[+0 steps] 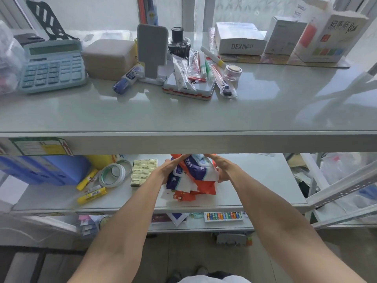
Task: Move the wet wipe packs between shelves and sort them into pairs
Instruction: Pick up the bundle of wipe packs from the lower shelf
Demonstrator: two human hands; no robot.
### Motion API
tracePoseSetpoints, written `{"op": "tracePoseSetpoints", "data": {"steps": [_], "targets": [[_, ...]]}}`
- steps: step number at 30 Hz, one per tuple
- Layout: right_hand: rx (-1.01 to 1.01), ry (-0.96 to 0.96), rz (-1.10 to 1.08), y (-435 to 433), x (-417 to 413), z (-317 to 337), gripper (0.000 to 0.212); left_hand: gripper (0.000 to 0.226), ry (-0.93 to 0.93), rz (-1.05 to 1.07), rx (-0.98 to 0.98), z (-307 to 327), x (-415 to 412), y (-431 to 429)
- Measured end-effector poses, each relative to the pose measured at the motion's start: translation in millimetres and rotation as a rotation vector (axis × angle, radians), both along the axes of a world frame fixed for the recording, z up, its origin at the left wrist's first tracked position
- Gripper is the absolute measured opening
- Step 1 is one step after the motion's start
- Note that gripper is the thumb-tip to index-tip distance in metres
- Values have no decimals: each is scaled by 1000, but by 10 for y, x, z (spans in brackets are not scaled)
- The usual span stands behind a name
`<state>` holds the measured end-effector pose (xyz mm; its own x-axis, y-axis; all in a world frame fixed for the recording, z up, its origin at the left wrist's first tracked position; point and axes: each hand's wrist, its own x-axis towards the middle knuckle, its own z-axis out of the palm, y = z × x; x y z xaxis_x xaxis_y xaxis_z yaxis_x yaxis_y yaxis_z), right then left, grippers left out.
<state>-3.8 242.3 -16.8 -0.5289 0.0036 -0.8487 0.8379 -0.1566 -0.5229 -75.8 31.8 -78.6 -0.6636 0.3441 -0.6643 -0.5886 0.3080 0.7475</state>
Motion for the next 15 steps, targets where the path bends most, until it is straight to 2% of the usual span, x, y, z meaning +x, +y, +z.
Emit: {"op": "tracePoseSetpoints", "data": {"steps": [4,7,9,11,12,15], "targets": [[-68,-13,-7,41,-67,-86,56,103,-28,-56,79,182,70,-46],[-40,-5,9,33,-62,-95,68,89,-94,-130,129,277,151,-100],[-35,35,17,27,-75,-113,87,97,-114,-130,145,272,198,-143],[-25,83,28,27,-96,-195,118,103,-103,-94,156,229,220,-147],[-27,99,35,22,-95,-232,123,102,-87,-80,145,201,219,-137],[11,116,40,-24,-41,-312,110,94,-51,-52,101,139,217,-99]]}}
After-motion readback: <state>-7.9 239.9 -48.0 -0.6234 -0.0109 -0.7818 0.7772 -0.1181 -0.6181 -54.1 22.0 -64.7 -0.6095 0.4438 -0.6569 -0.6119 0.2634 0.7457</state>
